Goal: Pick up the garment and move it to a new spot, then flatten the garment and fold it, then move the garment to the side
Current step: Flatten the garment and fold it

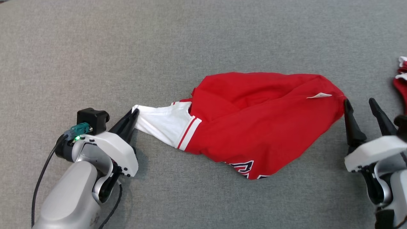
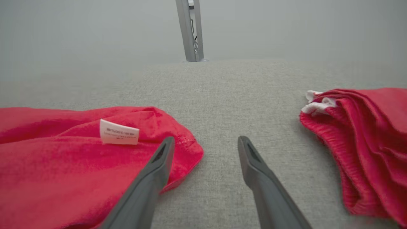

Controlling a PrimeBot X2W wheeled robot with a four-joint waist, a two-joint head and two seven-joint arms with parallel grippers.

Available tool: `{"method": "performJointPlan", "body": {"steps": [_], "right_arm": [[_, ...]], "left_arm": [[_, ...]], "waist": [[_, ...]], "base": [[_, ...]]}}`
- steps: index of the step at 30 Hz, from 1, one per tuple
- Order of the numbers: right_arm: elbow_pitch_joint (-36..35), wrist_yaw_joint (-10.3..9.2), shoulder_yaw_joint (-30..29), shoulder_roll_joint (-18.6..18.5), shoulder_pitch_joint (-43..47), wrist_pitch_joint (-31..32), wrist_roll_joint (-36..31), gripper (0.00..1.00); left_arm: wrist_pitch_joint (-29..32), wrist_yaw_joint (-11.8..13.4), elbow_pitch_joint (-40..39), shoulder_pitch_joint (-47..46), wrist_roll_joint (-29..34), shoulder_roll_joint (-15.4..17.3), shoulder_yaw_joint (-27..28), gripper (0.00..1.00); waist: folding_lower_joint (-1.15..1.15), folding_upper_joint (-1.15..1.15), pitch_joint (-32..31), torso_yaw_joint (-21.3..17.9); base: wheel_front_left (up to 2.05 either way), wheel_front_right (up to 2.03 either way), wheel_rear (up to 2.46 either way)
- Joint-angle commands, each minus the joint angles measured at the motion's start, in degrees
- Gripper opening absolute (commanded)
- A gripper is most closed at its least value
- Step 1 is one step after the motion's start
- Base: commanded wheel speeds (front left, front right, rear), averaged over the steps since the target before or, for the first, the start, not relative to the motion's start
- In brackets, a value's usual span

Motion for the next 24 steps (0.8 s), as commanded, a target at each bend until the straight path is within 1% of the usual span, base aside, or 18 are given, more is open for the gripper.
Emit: {"method": "performJointPlan", "body": {"steps": [1,3,7,8,9,10,15,19,21,22,24], "right_arm": [[1.1,0.01,0.4,-0.7,-1.3,0.4,0.6,1.0],[4.0,0.01,2.2,-2.2,-3.2,1.9,0.4,1.0],[7.8,0.01,5.5,-3.9,-6.2,4.2,2.0,1.0],[8.4,0.01,6.1,-4.3,-6.7,4.5,2.4,0.46],[8.9,0.01,6.6,-4.5,-7.1,4.6,3.0,0.29],[9.4,0.01,7.2,-4.8,-7.4,4.6,3.5,0.0],[9.5,0.01,8.8,-5.8,-8.2,2.6,6.6,0.0],[7.4,0.01,9.3,-6.2,-7.6,-0.1,9.4,0.0],[6.8,0.01,9.5,-6.4,-7.3,-0.3,10.0,0.0],[5.2,0.01,9.7,-6.3,-6.9,-0.4,12.5,0.0],[4.2,0.01,9.6,-6.5,-6.8,-0.2,13.3,0.0]], "left_arm": [[-0.3,-0.2,0.3,-1.1,0.4,0.1,0.0,0.0],[-0.7,-0.4,0.5,-1.6,0.5,-0.1,-0.3,0.0],[-1.7,-0.4,0.9,-2.2,0.7,-0.3,-0.5,0.0],[-2.0,-0.4,1.0,-2.3,0.7,-0.3,-0.5,0.0],[-2.4,-0.4,1.0,-2.4,0.7,-0.3,-0.5,0.0],[-2.7,-0.3,0.9,-2.5,0.6,-0.3,-0.5,0.0],[-5.9,0.2,0.0,-2.6,0.7,0.0,0.3,0.0],[-9.2,1.0,-2.2,-2.4,1.3,0.8,1.3,0.0],[-10.0,1.5,-3.0,-2.4,1.5,1.1,1.7,0.0],[-11.6,2.3,-5.1,-2.4,2.0,1.7,2.4,0.0],[-12.0,2.5,-6.1,-2.3,2.1,1.9,2.8,0.0]], "waist": [[0.0,0.0,0.7,0.6],[0.0,0.0,1.2,0.8],[0.0,0.0,1.7,0.9],[0.0,0.0,1.8,0.9],[0.0,0.0,1.8,0.9],[0.0,0.0,1.8,0.8],[0.0,0.0,1.3,0.3],[0.0,0.0,0.0,-0.3],[0.0,0.0,-0.4,-0.5],[0.0,0.0,-1.6,-0.9],[0.0,0.0,-2.1,-1.1]], "base": [[0.0,0.0,0.0],[0.0,0.0,0.0],[0.0,0.0,0.0],[0.0,0.0,0.0],[0.0,0.0,0.0],[0.0,0.0,0.0],[0.0,0.0,0.0],[0.0,0.0,0.0],[0.0,0.0,0.0],[0.0,0.0,0.0],[0.0,0.0,0.0]]}}
